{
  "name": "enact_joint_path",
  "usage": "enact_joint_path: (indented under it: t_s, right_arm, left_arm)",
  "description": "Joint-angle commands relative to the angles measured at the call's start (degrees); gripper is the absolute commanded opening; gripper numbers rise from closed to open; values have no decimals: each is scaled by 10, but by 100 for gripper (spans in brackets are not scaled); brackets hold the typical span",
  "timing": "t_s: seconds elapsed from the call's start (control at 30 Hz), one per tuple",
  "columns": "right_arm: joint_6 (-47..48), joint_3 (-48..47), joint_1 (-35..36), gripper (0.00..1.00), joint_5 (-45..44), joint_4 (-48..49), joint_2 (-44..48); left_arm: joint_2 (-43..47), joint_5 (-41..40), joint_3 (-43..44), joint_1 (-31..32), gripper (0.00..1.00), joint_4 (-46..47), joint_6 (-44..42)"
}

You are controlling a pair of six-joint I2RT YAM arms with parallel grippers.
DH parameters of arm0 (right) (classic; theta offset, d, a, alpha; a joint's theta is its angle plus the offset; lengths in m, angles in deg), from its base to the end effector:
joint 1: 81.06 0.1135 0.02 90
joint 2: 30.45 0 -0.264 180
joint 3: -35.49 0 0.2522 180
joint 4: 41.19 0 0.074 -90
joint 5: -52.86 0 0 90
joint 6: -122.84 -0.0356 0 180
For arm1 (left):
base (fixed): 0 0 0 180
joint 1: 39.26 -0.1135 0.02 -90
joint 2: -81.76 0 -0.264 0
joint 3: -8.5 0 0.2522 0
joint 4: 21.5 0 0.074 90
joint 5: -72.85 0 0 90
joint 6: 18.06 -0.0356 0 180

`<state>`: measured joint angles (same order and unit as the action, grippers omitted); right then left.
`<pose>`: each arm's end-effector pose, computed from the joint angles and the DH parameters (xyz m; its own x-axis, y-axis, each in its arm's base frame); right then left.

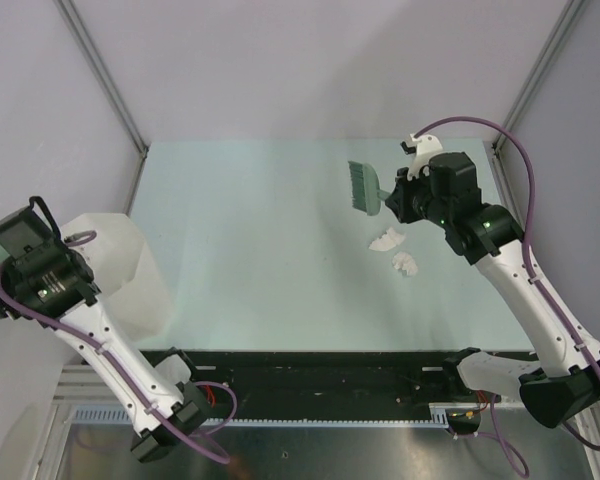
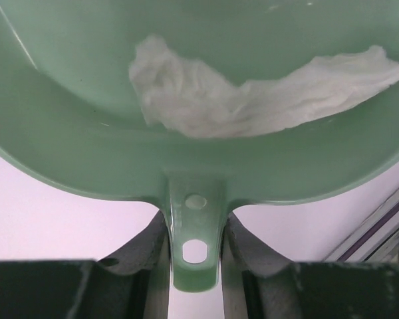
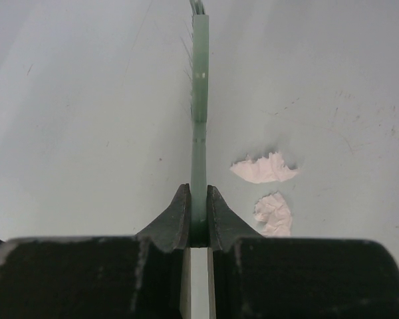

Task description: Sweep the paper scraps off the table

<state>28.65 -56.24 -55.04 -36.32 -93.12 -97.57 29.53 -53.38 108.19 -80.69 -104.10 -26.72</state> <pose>0.2191 0.1075 0.4115 -0.4442 -0.1356 -0.8856 -0.4187 0.9053 0.0715 0.0707 0.0904 0.4489 -0.8209 0.3391 0.4594 0.5616 0.3336 0.7572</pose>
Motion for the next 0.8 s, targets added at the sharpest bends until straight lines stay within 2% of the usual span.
enact_joint_path:
  t_s: [0.0,0.17,0.43,0.53,0.6,0.67,0.77]
  right_arm:
    - [12,0,-2,0,3,34,6]
    - [14,2,-2,0,-1,34,7]
    - [13,4,-2,0,6,40,4]
    - [15,5,-1,0,-7,36,4]
    - [16,4,-3,0,-52,32,0]
    - [17,4,-3,0,-92,24,-9]
    - [18,4,-3,0,-211,2,-37]
  left_arm:
    - [-7,-96,9,-2,0,36,-85]
    - [10,-111,-9,8,0,49,-130]
    - [4,-97,16,26,0,77,-131]
    - [1,-36,51,33,0,97,-136]
    - [-6,66,113,35,0,102,-125]
    - [-22,158,172,35,0,103,-79]
    - [-41,241,216,37,0,103,-3]
